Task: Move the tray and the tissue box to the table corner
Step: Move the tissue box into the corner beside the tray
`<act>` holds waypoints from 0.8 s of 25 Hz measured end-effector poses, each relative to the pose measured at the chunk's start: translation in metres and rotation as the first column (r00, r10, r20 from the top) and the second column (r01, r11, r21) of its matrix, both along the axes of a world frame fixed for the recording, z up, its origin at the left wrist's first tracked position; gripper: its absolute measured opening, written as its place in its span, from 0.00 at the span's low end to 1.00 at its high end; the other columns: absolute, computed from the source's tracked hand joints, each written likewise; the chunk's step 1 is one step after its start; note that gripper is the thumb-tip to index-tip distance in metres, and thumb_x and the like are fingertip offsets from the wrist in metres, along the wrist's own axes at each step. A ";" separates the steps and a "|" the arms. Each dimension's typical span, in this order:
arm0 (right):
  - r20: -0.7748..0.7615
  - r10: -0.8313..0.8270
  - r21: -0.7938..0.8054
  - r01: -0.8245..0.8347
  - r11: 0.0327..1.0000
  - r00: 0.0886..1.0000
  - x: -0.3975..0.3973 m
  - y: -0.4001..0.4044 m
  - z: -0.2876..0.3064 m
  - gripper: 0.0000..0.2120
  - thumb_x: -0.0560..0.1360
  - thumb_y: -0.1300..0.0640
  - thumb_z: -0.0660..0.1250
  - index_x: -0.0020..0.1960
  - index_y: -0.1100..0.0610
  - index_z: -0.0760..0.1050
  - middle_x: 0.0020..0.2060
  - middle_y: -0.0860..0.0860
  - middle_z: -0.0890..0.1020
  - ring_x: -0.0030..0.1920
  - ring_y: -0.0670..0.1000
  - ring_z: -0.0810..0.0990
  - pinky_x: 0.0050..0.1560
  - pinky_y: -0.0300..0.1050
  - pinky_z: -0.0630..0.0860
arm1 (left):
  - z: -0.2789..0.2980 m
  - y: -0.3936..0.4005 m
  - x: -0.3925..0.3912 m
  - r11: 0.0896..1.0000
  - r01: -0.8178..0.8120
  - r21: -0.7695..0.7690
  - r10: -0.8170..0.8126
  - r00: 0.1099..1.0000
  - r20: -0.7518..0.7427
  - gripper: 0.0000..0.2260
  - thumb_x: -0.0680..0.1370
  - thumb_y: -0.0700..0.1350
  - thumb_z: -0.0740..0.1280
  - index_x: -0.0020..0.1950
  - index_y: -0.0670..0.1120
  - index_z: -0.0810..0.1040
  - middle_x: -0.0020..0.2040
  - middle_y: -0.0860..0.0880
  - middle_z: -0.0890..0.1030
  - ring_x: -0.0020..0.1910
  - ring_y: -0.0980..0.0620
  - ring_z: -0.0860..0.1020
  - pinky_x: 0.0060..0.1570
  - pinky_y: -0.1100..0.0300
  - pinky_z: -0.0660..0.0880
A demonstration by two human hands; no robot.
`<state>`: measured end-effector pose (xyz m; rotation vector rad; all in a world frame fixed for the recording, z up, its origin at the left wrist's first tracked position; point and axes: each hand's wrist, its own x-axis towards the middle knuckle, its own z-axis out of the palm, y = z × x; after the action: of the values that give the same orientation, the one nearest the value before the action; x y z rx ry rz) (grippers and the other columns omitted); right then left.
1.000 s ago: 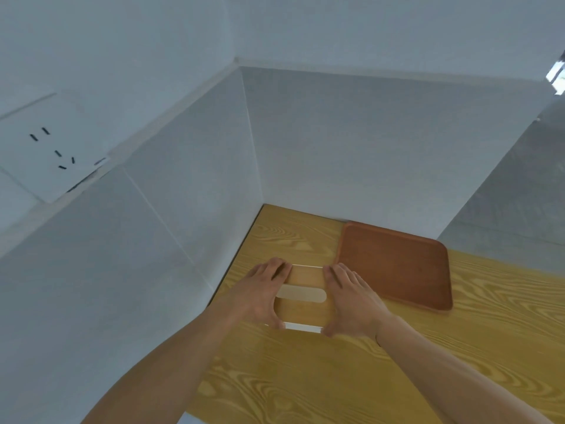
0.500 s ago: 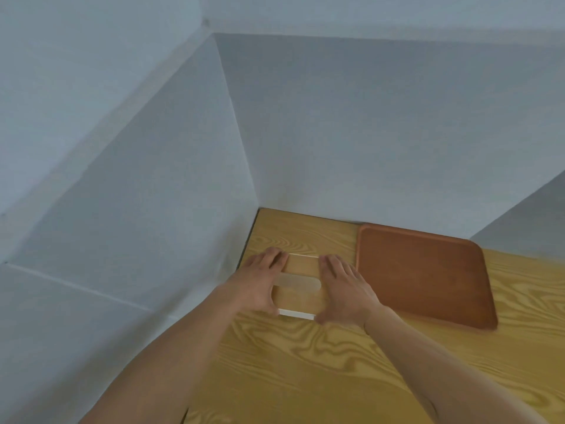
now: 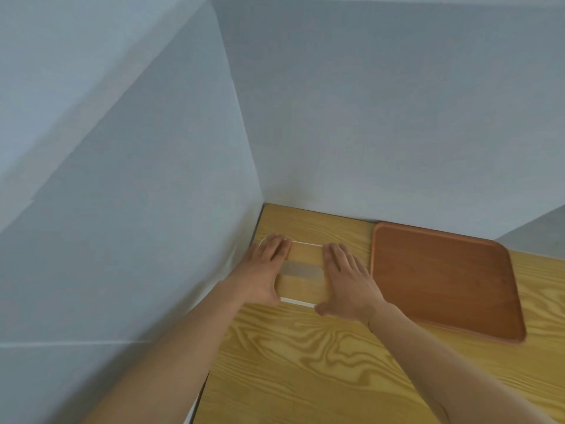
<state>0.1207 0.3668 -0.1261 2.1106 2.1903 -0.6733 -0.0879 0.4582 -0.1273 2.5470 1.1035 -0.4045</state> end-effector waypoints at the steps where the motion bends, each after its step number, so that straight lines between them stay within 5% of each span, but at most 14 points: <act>1: -0.001 -0.006 -0.003 0.006 1.000 1.000 -0.001 -0.003 0.001 0.62 0.66 0.36 0.73 0.79 0.58 0.34 0.80 0.55 0.38 0.78 0.55 0.34 0.78 0.55 0.40 | 0.000 -0.005 0.000 0.999 -0.039 -0.006 0.039 0.999 0.010 0.56 0.67 0.56 0.73 0.80 0.47 0.36 0.81 0.46 0.37 0.79 0.47 0.36 0.77 0.43 0.42; 4: -0.015 -0.003 0.086 0.005 0.996 1.000 -0.009 -0.026 0.002 0.58 0.69 0.34 0.68 0.79 0.58 0.34 0.79 0.54 0.34 0.77 0.54 0.31 0.78 0.58 0.42 | -0.001 -0.035 -0.006 0.984 -0.176 0.022 0.173 0.981 0.088 0.54 0.70 0.54 0.71 0.78 0.50 0.32 0.79 0.48 0.30 0.76 0.49 0.28 0.76 0.44 0.37; 7: 0.023 0.038 0.148 -0.041 0.988 0.999 -0.024 -0.065 -0.007 0.49 0.75 0.33 0.61 0.80 0.59 0.40 0.80 0.56 0.41 0.79 0.56 0.36 0.78 0.59 0.47 | -0.010 -0.078 -0.015 0.979 -0.189 0.079 0.177 0.975 0.137 0.47 0.75 0.62 0.63 0.78 0.52 0.30 0.79 0.49 0.28 0.76 0.49 0.28 0.75 0.47 0.35; 11: 0.081 0.047 0.123 -0.057 0.991 0.996 -0.032 -0.089 -0.021 0.43 0.78 0.36 0.56 0.80 0.57 0.40 0.80 0.56 0.42 0.79 0.56 0.37 0.77 0.59 0.46 | -0.022 -0.104 -0.024 0.977 -0.179 0.118 0.172 0.983 0.065 0.44 0.77 0.65 0.58 0.77 0.53 0.28 0.78 0.50 0.26 0.76 0.50 0.28 0.76 0.46 0.36; 16: 0.078 0.038 0.107 -0.047 0.993 0.996 -0.030 -0.085 -0.014 0.42 0.77 0.40 0.63 0.80 0.58 0.48 0.80 0.57 0.49 0.79 0.59 0.45 0.75 0.62 0.58 | -0.022 -0.101 -0.021 0.975 -0.181 0.125 0.180 0.983 0.023 0.46 0.77 0.64 0.59 0.77 0.52 0.28 0.78 0.47 0.27 0.76 0.47 0.27 0.76 0.44 0.38; 20: 0.089 0.052 0.052 -0.057 0.997 0.995 -0.030 -0.068 -0.014 0.42 0.79 0.41 0.59 0.80 0.54 0.37 0.79 0.54 0.36 0.77 0.55 0.32 0.77 0.61 0.47 | -0.020 -0.085 -0.016 0.976 -0.192 0.101 0.192 0.981 0.004 0.47 0.77 0.63 0.60 0.76 0.51 0.25 0.77 0.46 0.25 0.75 0.47 0.25 0.75 0.45 0.34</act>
<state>0.0908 0.2992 -0.1397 2.0546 2.2353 -0.5133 -0.1043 0.3735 -0.1474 2.4943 1.3904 -0.3135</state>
